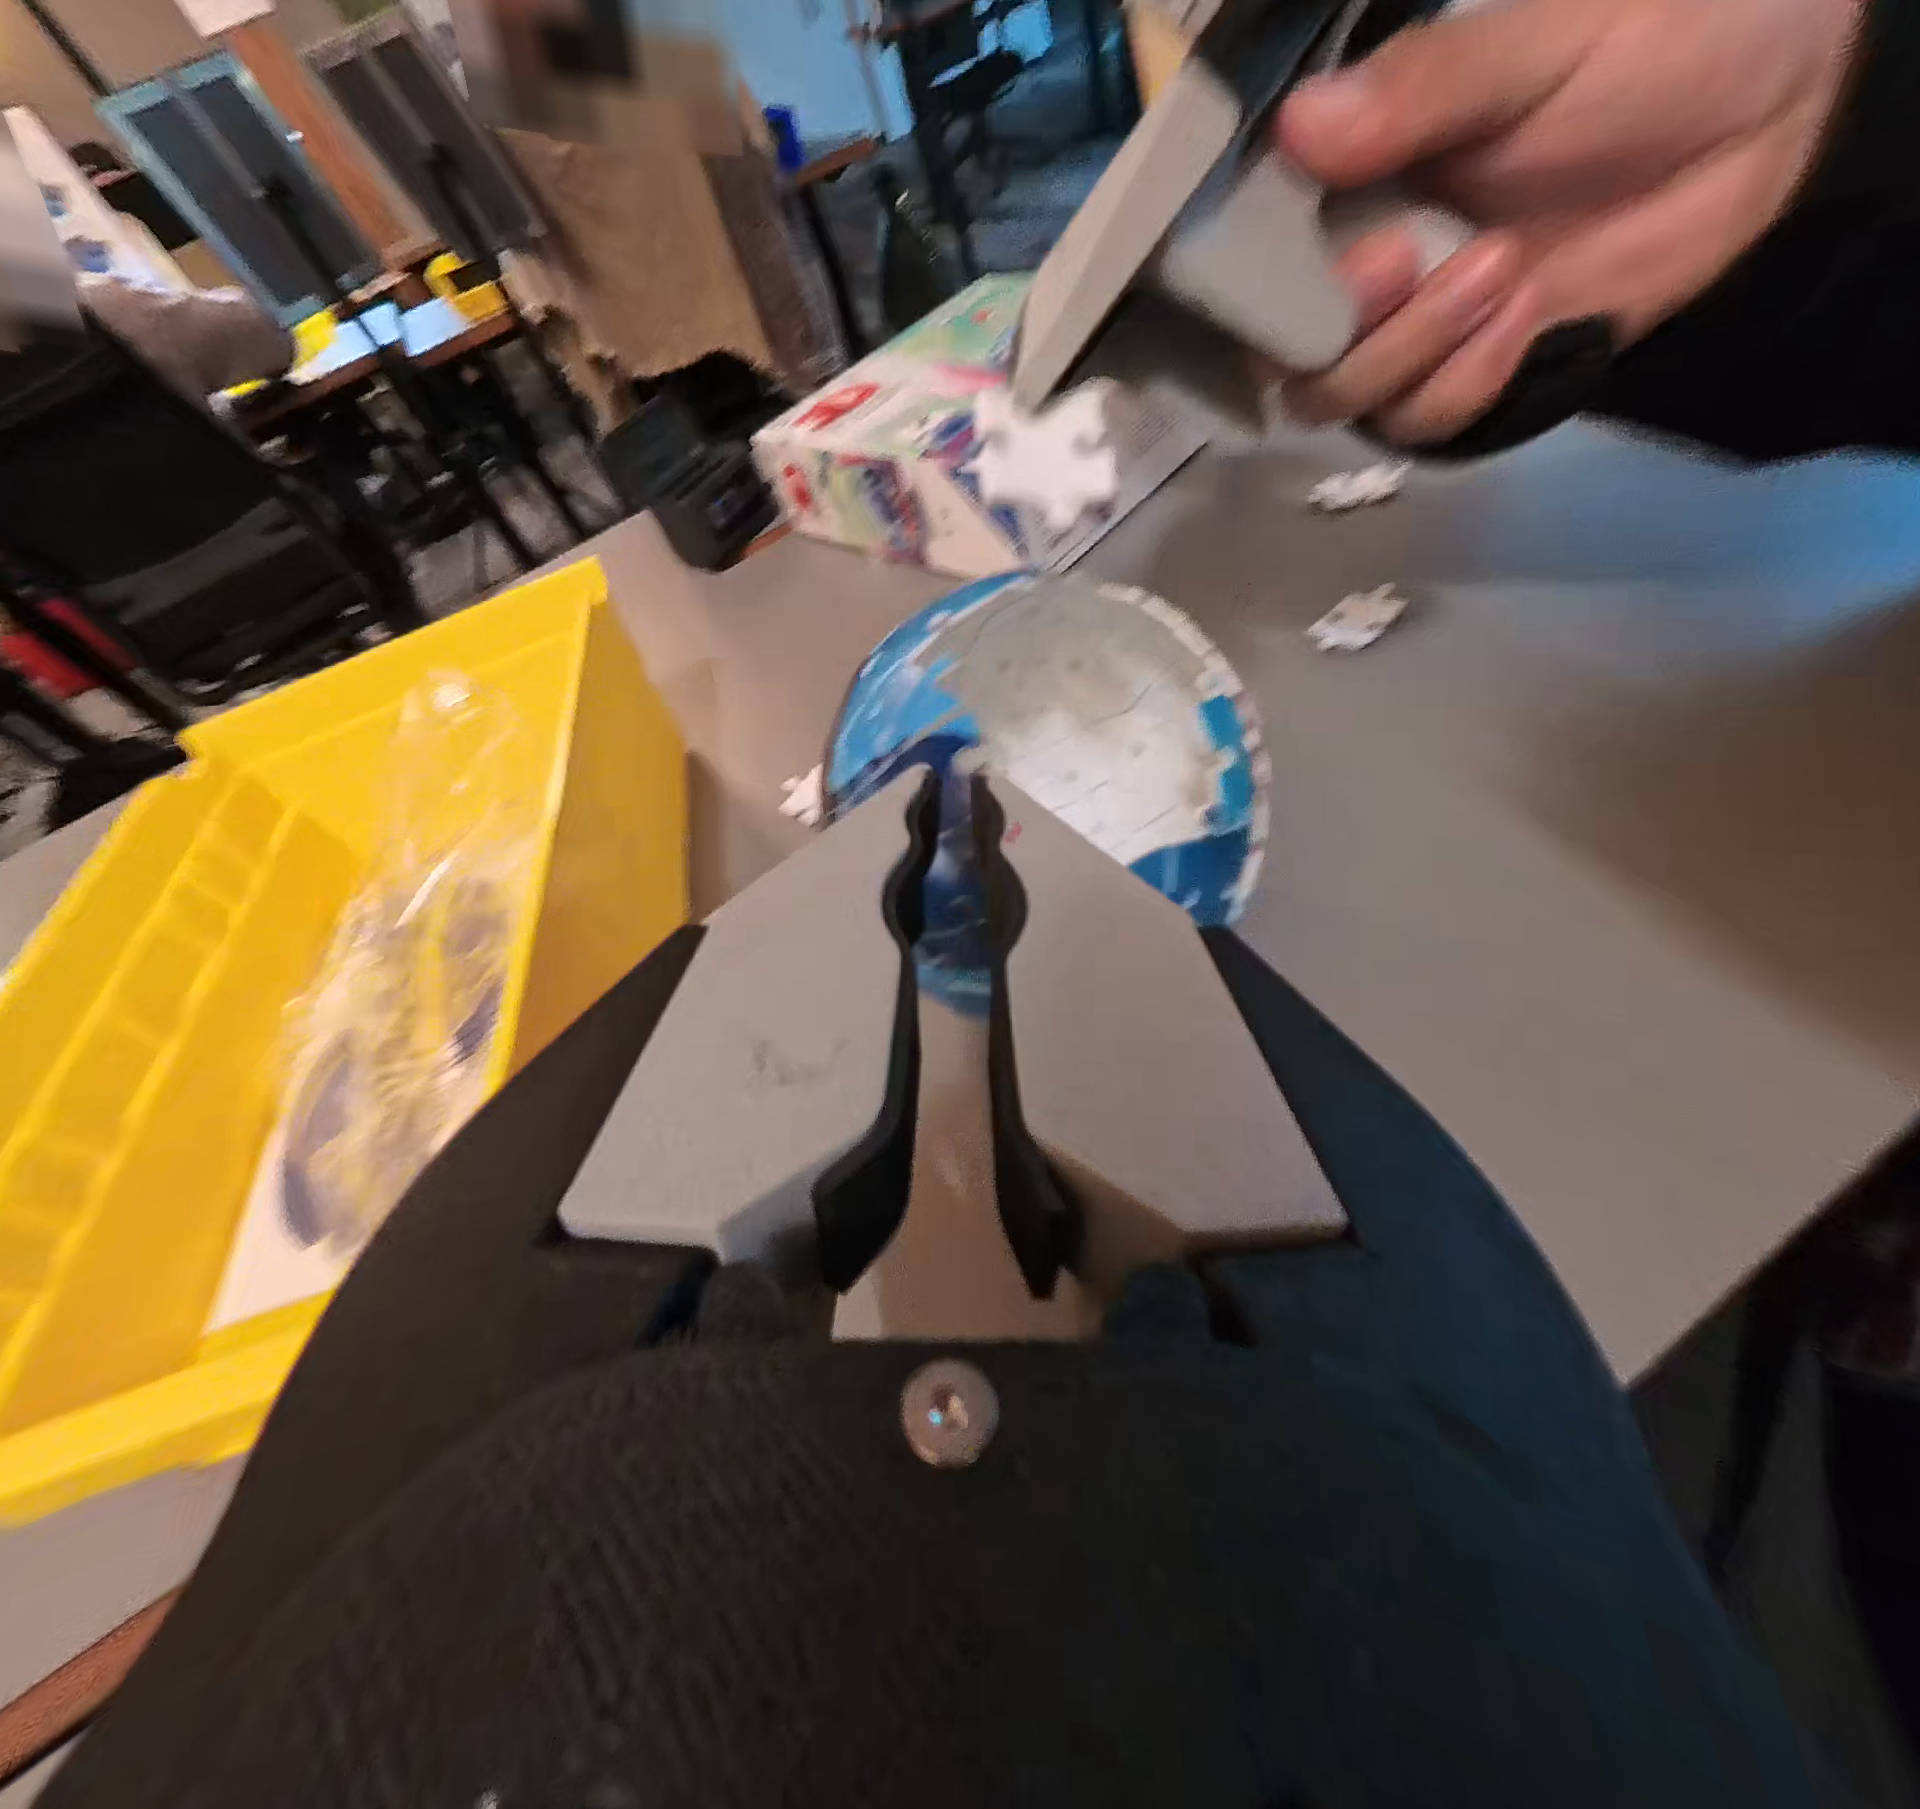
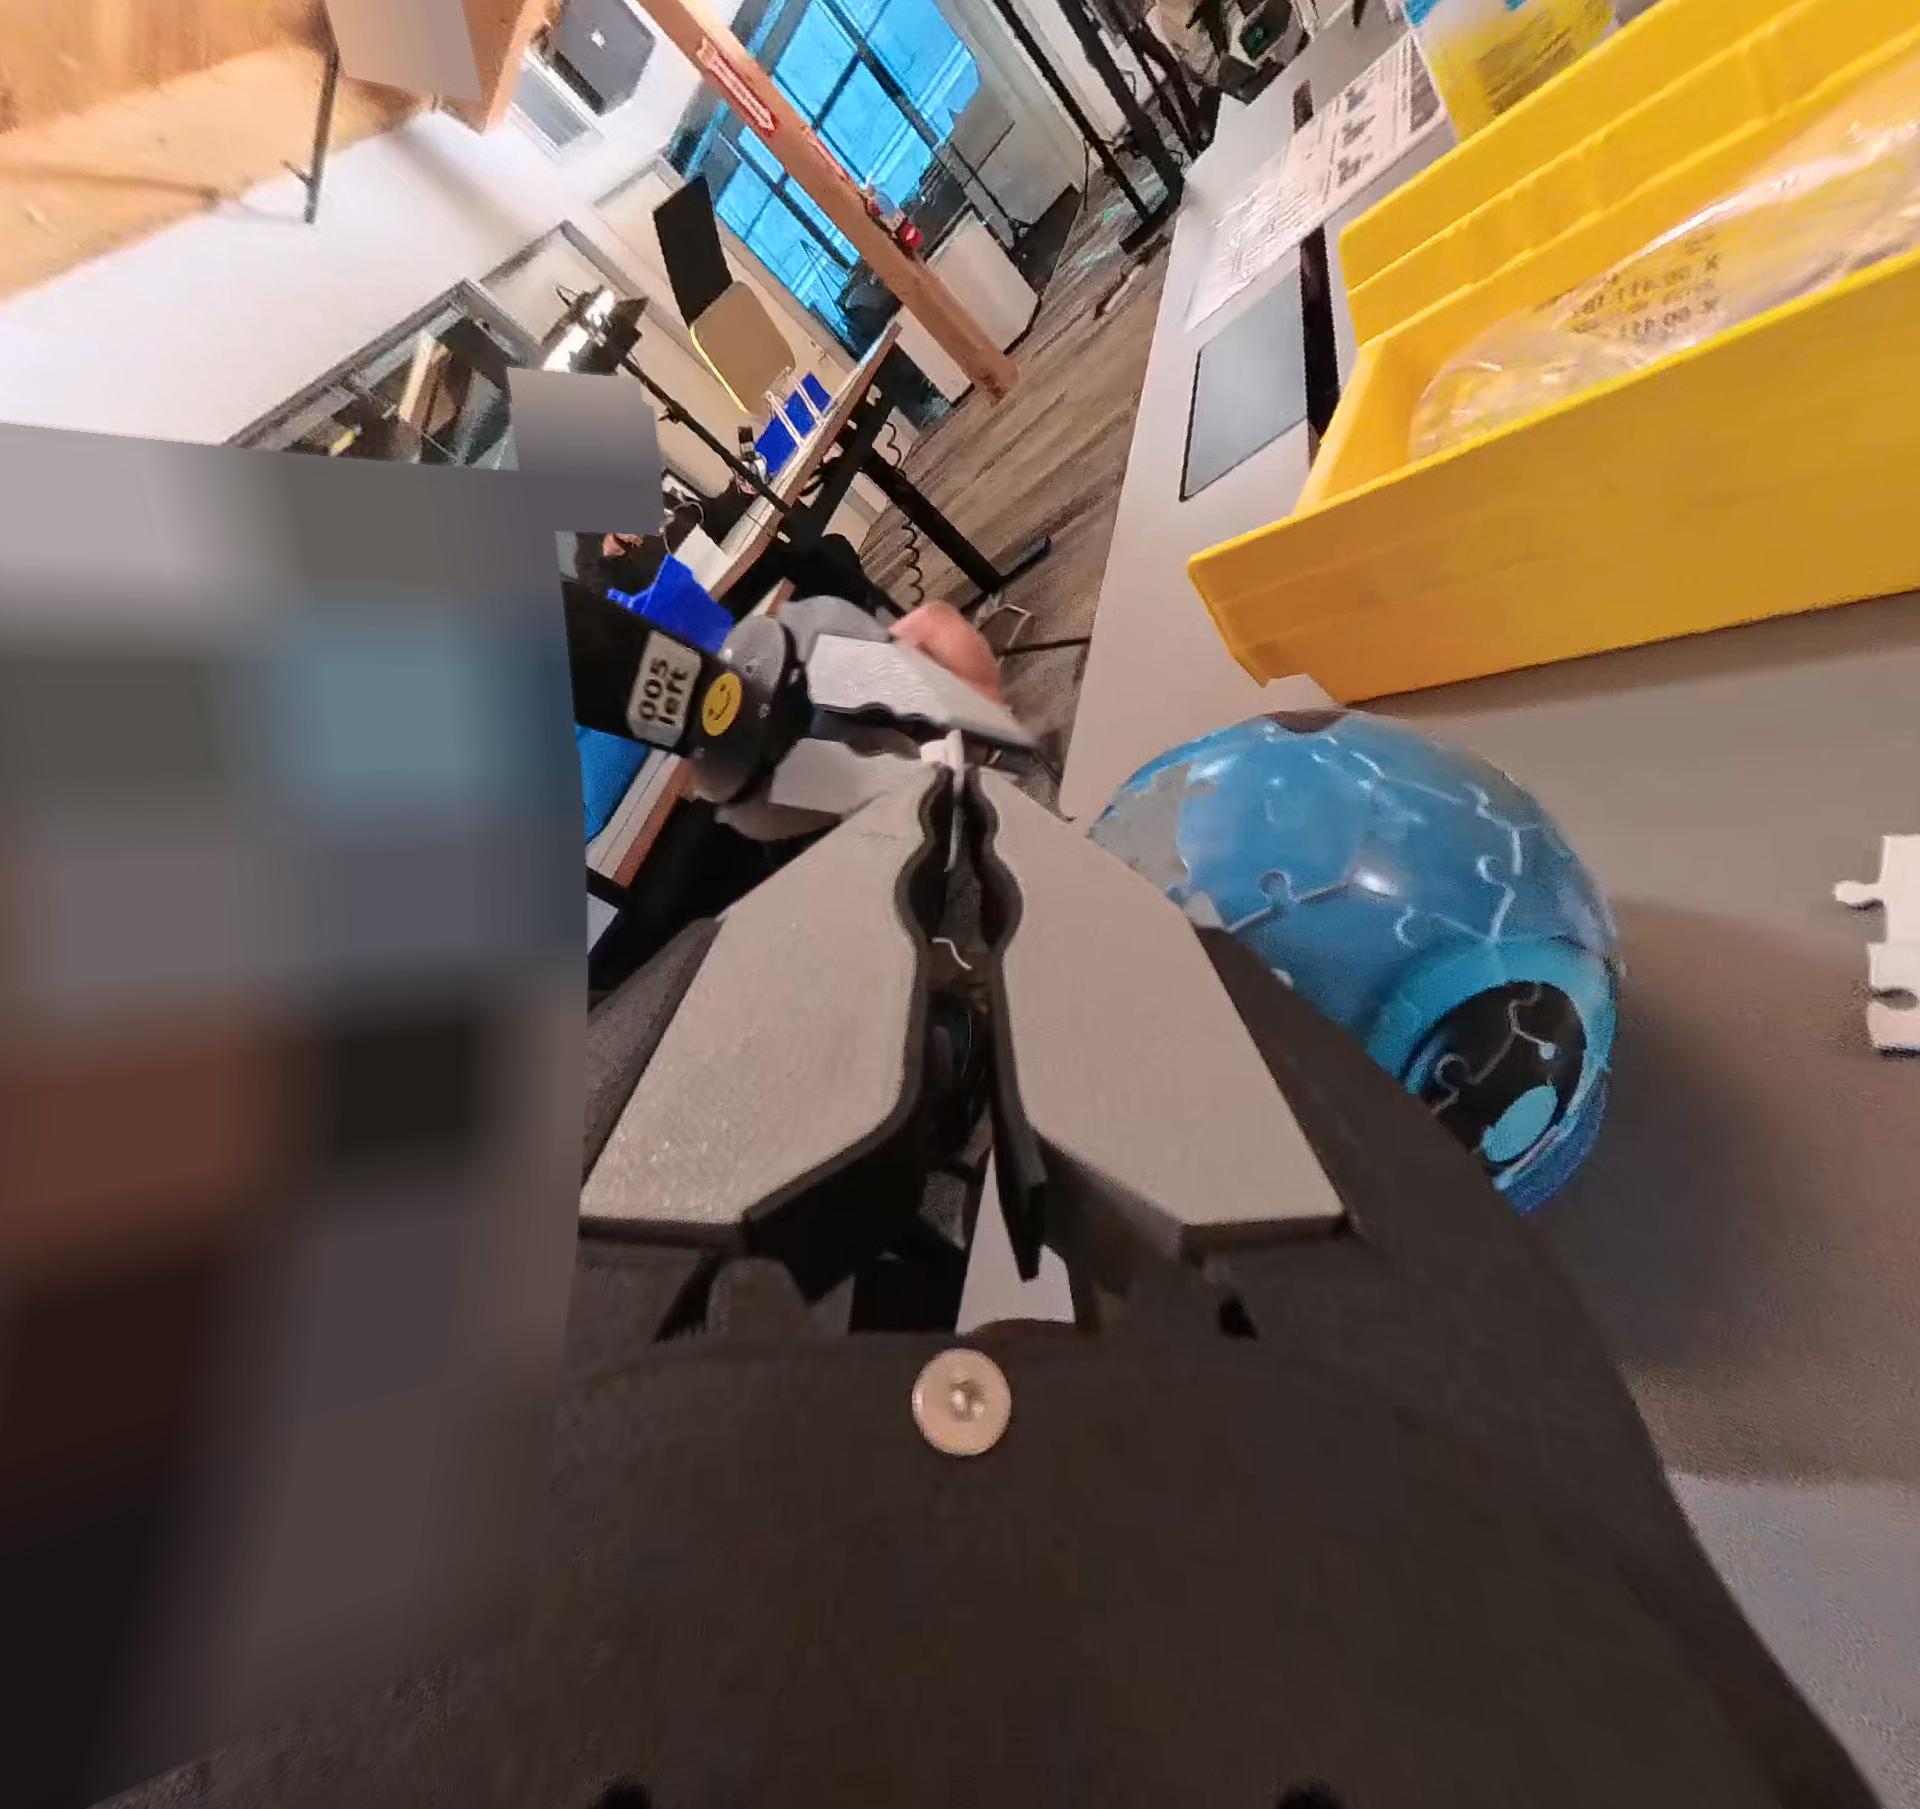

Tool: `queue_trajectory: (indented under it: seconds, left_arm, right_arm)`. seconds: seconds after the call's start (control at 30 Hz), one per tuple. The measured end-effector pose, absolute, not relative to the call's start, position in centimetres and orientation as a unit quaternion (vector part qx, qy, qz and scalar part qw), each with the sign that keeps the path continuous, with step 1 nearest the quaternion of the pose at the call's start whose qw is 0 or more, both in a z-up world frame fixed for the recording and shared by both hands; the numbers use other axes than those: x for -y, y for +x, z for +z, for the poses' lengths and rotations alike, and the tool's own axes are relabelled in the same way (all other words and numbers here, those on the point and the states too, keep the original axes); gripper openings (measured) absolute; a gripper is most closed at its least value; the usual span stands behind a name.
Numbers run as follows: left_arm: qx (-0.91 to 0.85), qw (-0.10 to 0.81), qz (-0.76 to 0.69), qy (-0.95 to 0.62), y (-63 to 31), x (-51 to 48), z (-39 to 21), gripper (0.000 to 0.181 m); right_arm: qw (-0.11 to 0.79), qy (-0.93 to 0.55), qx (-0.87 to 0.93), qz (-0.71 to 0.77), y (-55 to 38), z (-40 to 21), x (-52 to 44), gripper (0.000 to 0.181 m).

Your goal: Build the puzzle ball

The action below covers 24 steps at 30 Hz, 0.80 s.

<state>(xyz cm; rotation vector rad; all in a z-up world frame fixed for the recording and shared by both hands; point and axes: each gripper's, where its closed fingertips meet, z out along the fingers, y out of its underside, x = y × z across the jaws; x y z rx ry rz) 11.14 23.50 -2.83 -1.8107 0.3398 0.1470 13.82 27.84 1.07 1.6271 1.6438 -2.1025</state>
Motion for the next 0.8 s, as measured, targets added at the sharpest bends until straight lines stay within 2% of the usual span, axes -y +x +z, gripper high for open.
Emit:
queue_trajectory:
  seconds: [0.17,0.37,0.67,0.73,0.8]
  left_arm:
    - [-0.125,0.640,-0.030,-0.758,13.6,-23.7,-0.9,0.013]
    - [-0.122,0.636,-0.005,-0.762,13.3,-23.7,-0.9,0.023]
    - [-0.124,0.633,-0.001,-0.764,13.3,-23.9,-1.3,0.025]
    - [-0.127,0.638,-0.012,-0.759,13.5,-23.8,-1.0,0.020]
    - [-0.127,0.635,0.006,-0.762,12.8,-23.6,-1.1,0.019]
  right_arm:
    - [0.044,0.503,-0.533,-0.679,14.2,1.1,-26.1,0.000]
    - [0.056,0.496,-0.528,-0.687,14.3,1.5,-25.8,0.000]
    - [0.054,0.502,-0.522,-0.687,14.1,1.4,-26.2,0.000]
    - [0.037,0.502,-0.532,-0.681,14.0,1.3,-26.3,0.000]
    - [-0.037,0.493,-0.563,-0.662,13.6,1.3,-26.8,0.000]
